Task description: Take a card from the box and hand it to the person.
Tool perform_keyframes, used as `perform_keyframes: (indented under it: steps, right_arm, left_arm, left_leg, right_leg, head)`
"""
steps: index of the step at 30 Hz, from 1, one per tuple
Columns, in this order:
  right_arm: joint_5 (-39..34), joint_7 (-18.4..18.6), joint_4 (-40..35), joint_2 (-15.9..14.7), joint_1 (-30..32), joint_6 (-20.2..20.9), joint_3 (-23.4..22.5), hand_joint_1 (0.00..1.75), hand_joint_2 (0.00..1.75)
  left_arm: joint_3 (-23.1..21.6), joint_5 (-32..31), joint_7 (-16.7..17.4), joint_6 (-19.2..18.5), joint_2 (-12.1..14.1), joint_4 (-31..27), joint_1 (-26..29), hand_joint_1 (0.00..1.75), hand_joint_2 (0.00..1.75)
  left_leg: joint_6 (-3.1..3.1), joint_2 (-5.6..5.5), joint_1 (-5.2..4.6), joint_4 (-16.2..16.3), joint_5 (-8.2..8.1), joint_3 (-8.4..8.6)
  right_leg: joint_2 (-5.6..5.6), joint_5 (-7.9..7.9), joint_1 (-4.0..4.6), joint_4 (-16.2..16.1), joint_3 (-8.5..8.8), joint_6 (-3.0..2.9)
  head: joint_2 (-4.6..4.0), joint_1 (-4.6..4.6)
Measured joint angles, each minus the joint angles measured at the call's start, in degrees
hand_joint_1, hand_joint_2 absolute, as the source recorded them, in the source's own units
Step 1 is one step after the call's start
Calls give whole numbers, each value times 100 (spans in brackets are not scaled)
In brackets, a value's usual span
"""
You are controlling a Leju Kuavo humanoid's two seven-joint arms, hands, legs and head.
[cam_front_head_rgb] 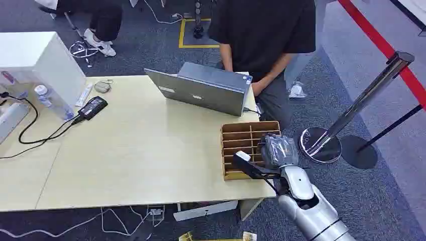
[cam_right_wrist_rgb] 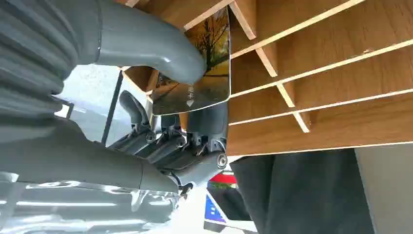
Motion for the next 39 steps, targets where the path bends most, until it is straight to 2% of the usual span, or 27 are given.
perform_keyframes:
  steps: [10,16,22,29,36,39]
  right_arm:
    - [-31,4,-2,0,-10,-205,24,134,175]
    - [-57,11,-59,-2,-9,-227,24,138,175]
    - [-136,18,-426,-2,-13,-173,24,147,175]
    - [-28,116,-980,-70,-103,149,24,148,175]
    - [-18,284,-1852,-339,-376,800,22,148,175]
    - [-28,326,-2225,-479,-535,940,22,147,175]
  left_arm:
    - [0,-2,-2,0,0,0,1,0,0]
    - [2,-2,-4,0,0,0,3,0,0]
    - [2,-2,-15,2,0,0,5,0,0]
    - [2,0,-31,2,0,0,6,0,0]
    - [2,0,-44,7,0,0,10,0,0]
    - [2,0,-44,7,0,0,9,0,0]
  left_leg:
    - [0,1,0,0,0,0]
    - [0,1,0,0,0,-1]
    - [0,1,0,0,0,-1]
    - [0,1,0,0,0,0]
    - [0,1,-1,1,0,-2]
    - [0,1,-1,2,0,-2]
  right_leg:
    - [0,0,0,1,0,0]
    - [0,0,0,1,-1,0]
    - [1,0,0,1,-1,0]
    - [1,0,0,2,-1,0]
    - [1,0,-1,1,-3,0]
    - [1,0,-1,1,-3,0]
  head:
    - [0,2]
    - [0,0]
    - [0,0]
    - [0,0]
    - [0,0]
    - [2,0]
